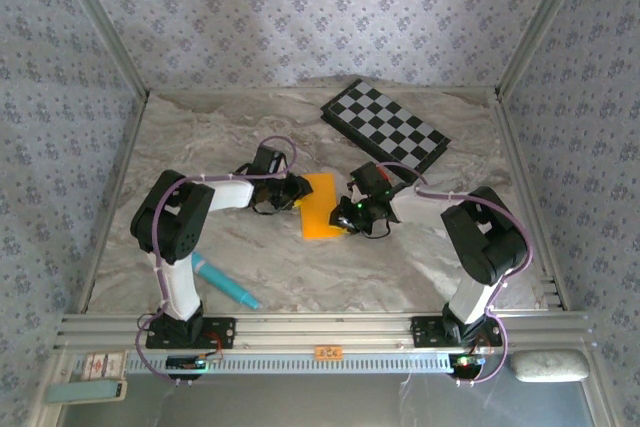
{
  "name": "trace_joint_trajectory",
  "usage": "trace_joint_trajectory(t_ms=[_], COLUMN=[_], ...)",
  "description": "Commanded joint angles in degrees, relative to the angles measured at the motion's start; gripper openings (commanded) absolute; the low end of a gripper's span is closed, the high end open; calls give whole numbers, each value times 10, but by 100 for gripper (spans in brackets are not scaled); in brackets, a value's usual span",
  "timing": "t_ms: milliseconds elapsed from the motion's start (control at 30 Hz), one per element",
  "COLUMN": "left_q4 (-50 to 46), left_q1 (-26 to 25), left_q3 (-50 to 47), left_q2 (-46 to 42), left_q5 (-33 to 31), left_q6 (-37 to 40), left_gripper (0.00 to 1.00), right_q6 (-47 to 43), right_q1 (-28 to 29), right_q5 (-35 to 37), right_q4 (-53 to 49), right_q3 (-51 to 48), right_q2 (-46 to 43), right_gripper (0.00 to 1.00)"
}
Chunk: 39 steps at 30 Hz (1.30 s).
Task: Fold a paper plane with a square sheet of paper (pick it up from the middle)
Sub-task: Fold the triangle a second time at the center of the table.
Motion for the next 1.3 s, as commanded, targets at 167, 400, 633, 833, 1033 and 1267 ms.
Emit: trace_joint_trajectory(t_ms=[167,400,633,833,1033,1267], left_q4=[31,-14,-39,-66,-76,-80], left_q1=[2,8,8,9,8,8], left_q3=[-16,29,34,34,37,35], left_q2=[-25,7,42,54,54,57], left_q5=[25,32,36,30,30,30], left_q6=[9,46,40,49,61,68], left_gripper=[35,36,30,27,27,25], right_q6=[-4,-10,-10,-27,-41,-33], right_q1=[-11,-14,-12,-4,1,6], right_q5=[13,14,5,-6,-11,-19], right_q4=[-50,-65,-56,-49,-52,-23], right_q3=[-5,-5,2,25,54,79], right_q2=[-19,-23,-23,-15,0,32], right_gripper=[5,2,1,1,1,1])
